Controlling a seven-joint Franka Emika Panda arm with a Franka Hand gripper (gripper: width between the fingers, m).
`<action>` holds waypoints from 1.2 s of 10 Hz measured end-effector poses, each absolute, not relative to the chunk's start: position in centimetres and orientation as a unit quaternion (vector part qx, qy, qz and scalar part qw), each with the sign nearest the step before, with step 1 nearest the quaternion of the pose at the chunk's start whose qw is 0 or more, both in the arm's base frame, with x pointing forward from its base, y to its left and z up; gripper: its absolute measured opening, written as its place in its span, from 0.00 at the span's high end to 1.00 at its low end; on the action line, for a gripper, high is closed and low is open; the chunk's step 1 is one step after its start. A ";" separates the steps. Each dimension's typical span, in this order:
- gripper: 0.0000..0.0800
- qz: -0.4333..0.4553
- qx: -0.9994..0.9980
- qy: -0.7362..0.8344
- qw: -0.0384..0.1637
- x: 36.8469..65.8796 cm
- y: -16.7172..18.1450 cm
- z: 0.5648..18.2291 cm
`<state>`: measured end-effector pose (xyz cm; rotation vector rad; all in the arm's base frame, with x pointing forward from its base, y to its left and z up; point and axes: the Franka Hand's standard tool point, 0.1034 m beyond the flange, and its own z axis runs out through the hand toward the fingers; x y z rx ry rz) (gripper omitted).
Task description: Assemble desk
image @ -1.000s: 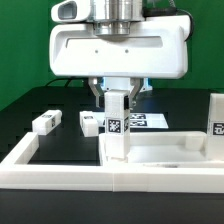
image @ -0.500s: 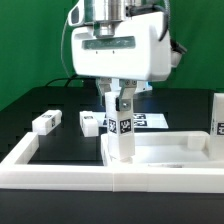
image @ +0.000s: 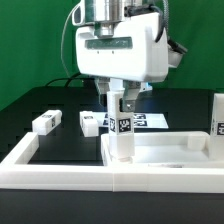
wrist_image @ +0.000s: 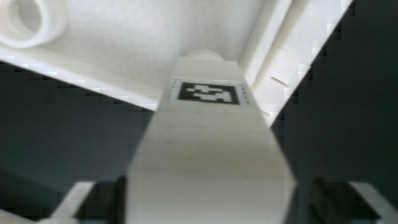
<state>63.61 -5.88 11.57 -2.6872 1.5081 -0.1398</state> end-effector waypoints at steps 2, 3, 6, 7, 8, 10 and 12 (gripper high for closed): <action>0.24 -0.048 -0.917 0.396 0.026 63.8 -4.9 11.9; 0.20 -0.048 -0.928 0.369 0.024 63.7 -5.0 11.8; 0.19 -0.050 -0.955 0.291 0.019 63.7 -5.1 11.8; 0.19 -0.055 -0.972 0.227 0.015 63.7 -5.2 11.7; 0.19 -0.055 -0.981 0.187 0.014 63.5 -4.9 11.7; 0.19 -0.061 -0.996 0.071 0.007 63.1 -4.8 11.8; 0.19 -0.064 -0.998 -0.002 0.001 62.9 -4.9 11.7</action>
Offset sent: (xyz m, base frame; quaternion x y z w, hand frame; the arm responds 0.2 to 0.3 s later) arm 0.0000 0.0000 0.0000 0.0000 0.0000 -0.1296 0.9916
